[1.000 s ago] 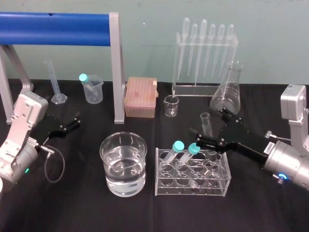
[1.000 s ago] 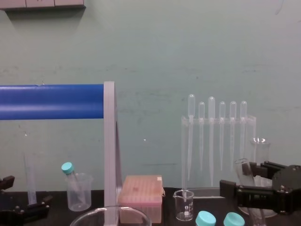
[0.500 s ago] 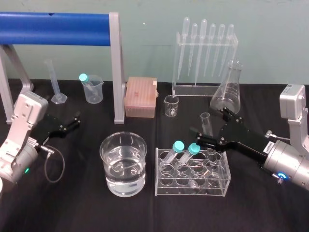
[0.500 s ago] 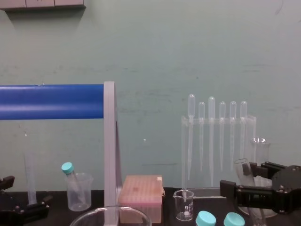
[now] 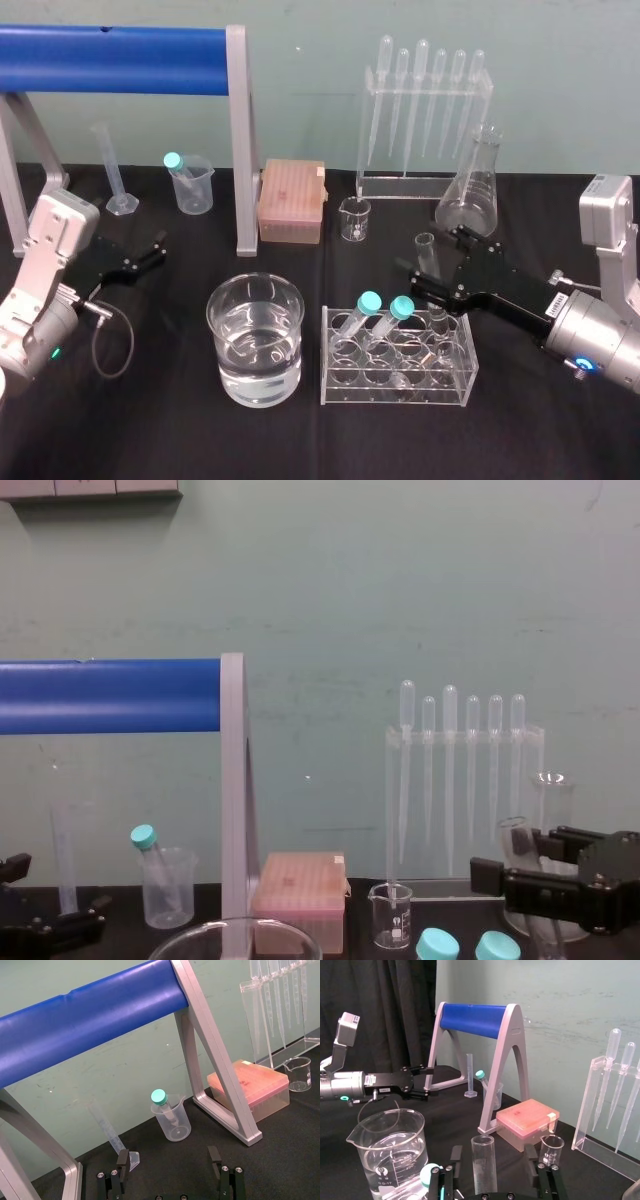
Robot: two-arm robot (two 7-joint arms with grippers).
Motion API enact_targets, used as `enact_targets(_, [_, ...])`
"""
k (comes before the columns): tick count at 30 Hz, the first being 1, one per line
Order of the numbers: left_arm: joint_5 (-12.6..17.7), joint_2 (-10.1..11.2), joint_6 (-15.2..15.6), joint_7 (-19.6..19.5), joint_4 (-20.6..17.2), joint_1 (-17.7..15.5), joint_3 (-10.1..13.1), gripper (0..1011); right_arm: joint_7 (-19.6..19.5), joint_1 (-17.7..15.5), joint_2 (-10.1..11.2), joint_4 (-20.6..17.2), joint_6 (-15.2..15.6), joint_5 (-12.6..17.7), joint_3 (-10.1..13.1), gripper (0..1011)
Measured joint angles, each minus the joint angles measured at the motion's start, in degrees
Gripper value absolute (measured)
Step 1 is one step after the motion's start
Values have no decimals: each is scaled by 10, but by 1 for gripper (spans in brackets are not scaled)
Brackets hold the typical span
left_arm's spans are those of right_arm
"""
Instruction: Hold the test tube with one hand and immerse one end into the beaker, then return it to the test tube rack.
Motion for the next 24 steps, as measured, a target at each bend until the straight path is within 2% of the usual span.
enact_targets(6, [0, 0, 0, 0, 0, 0, 0, 1000, 0, 0, 0, 0, 0, 0, 0, 651])
enact_targets(11, [0, 0, 0, 0, 0, 0, 0, 1000, 0, 0, 0, 0, 0, 1, 0, 463])
enact_targets(13, [0, 0, 0, 0, 0, 0, 0, 1000, 0, 0, 0, 0, 0, 1, 0, 424])
enact_targets(14, [0, 0, 0, 0, 0, 0, 0, 1000, 0, 0, 0, 0, 0, 1, 0, 362])
enact_targets(17, [0, 0, 0, 0, 0, 0, 0, 1000, 0, 0, 0, 0, 0, 1, 0, 302])
enact_targets(18, [0, 0, 0, 0, 0, 0, 0, 1000, 0, 0, 0, 0, 0, 1, 0, 251])
enact_targets(24, [0, 0, 0, 0, 0, 0, 0, 1000, 1, 0, 0, 0, 0, 1, 0, 226])
